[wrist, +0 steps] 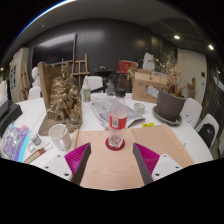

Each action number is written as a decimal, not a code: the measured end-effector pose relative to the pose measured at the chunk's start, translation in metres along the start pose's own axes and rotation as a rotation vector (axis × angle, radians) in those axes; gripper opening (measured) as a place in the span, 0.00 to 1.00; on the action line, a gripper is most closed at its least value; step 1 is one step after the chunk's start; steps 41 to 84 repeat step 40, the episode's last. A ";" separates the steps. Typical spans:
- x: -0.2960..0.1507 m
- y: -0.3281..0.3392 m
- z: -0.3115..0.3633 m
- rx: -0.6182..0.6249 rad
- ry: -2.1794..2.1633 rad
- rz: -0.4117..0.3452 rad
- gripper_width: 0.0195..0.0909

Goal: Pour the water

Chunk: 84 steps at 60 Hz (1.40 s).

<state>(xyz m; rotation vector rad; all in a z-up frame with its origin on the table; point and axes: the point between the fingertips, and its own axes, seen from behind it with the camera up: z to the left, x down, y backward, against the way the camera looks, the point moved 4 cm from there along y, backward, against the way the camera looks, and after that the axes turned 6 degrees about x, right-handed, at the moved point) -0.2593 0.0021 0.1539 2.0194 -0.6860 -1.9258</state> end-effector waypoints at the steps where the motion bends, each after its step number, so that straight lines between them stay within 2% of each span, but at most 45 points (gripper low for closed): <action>1: 0.002 0.012 0.001 0.003 0.005 0.006 0.92; 17: 0.051 0.196 0.030 -0.040 0.032 0.039 0.93; 30: 0.085 0.272 0.040 -0.062 0.070 0.050 0.93; 40: 0.105 0.287 0.030 -0.079 0.058 0.079 0.92; 84: 0.105 0.287 0.030 -0.079 0.058 0.079 0.92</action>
